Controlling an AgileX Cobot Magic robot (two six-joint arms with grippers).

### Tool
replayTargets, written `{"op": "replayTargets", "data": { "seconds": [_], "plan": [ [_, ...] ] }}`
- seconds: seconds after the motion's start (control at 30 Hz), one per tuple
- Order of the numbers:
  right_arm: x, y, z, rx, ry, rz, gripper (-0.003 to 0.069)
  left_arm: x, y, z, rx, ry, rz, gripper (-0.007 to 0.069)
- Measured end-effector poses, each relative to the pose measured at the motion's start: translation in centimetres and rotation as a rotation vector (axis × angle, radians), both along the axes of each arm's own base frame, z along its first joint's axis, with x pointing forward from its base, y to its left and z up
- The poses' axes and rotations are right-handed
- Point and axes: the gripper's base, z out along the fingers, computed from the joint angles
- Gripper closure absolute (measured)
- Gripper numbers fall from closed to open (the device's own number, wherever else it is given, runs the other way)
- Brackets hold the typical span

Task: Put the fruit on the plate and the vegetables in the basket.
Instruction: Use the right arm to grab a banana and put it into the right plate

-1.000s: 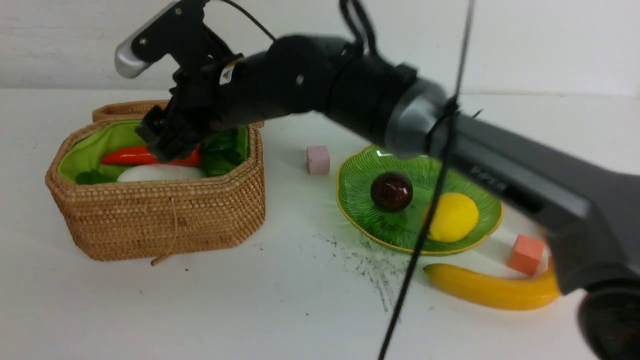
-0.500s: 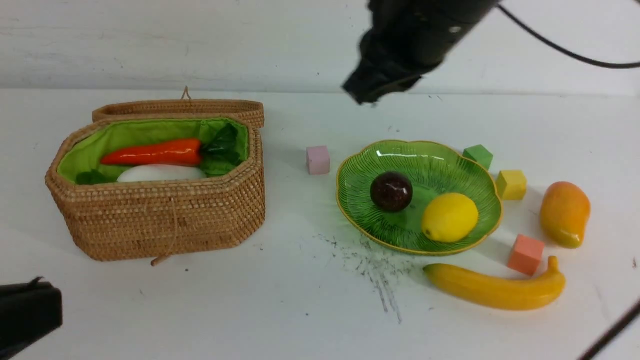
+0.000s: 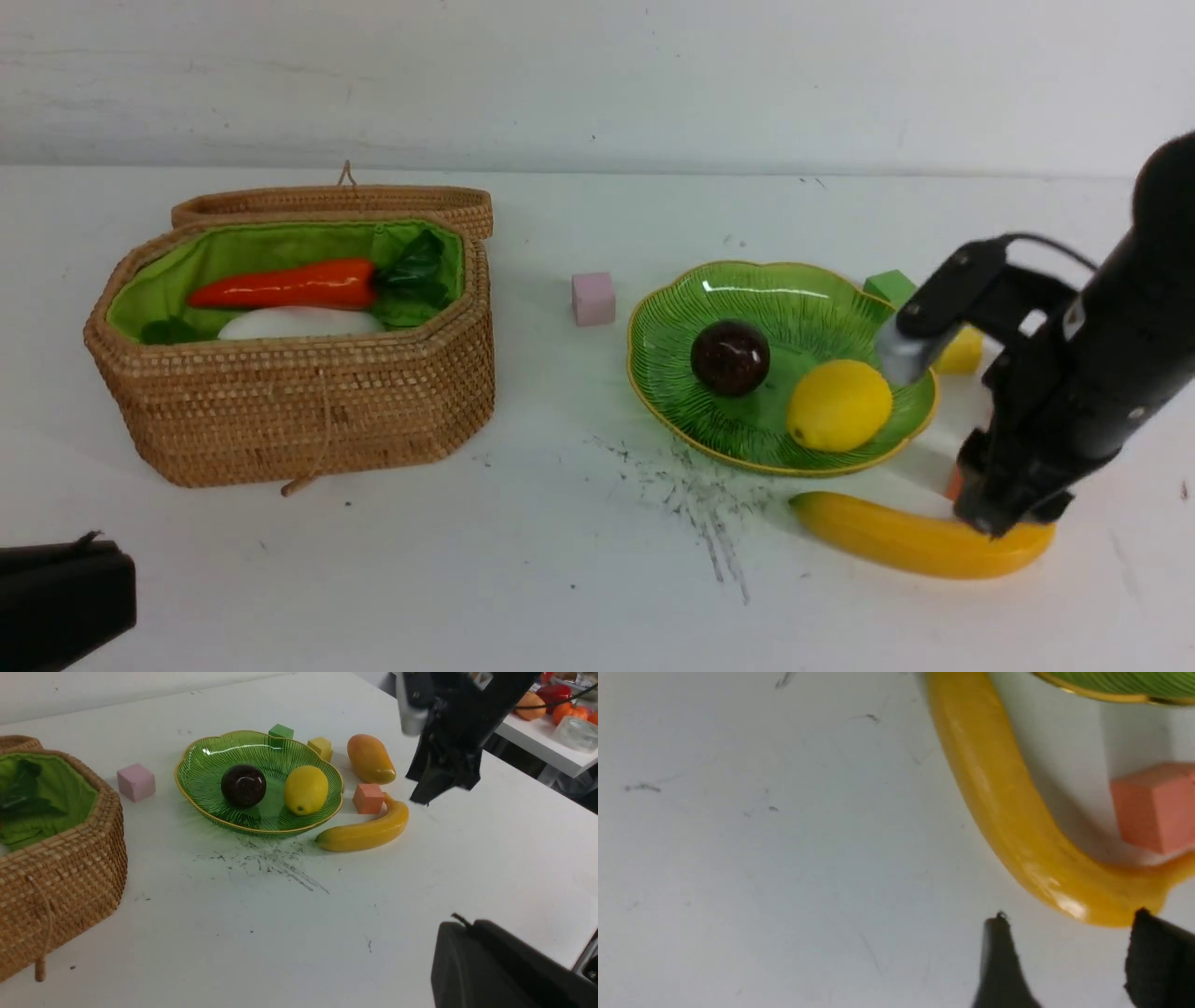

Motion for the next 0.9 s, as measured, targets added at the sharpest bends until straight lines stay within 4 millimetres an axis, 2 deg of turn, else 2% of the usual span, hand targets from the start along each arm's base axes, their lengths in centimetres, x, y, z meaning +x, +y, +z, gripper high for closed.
{"op": "replayTargets", "data": {
  "seconds": [0.13,0.2,0.23,0.33,0.53,0.67,0.8,0.9],
  "plan": [
    [1.7,0.6,-3.0,-0.017,-0.015,0.090,0.0095,0.0,0.0,-0.1,0.011,0.012,-0.003,0.0631],
    [2.1,0.7,-3.7,-0.019,-0.020,0.098,0.0085,-0.1,0.0,-0.2,0.017,0.019,-0.004,0.0631],
    [2.7,0.8,-4.9,-0.024,-0.019,0.105,0.0082,-0.1,0.0,-0.4,0.028,0.030,-0.007,0.0631],
    [3.4,1.0,-6.3,-0.035,-0.015,0.116,0.0090,-0.2,0.0,-0.5,0.041,0.045,-0.011,0.0631],
    [4.3,0.9,-9.1,-0.084,0.017,0.144,0.0129,-0.3,0.0,-0.8,0.058,0.074,-0.020,0.0631],
    [4.3,0.9,-9.6,-0.094,0.035,0.149,0.0164,-0.4,0.0,-0.8,0.051,0.082,-0.026,0.0631],
    [4.2,1.0,-9.7,-0.088,0.053,0.143,0.0237,-0.4,0.0,-0.8,0.049,0.089,-0.030,0.0630],
    [4.1,1.0,-9.7,-0.087,0.076,0.140,0.0333,-0.5,0.0,-0.9,0.049,0.094,-0.033,0.0629]
  ]
}}
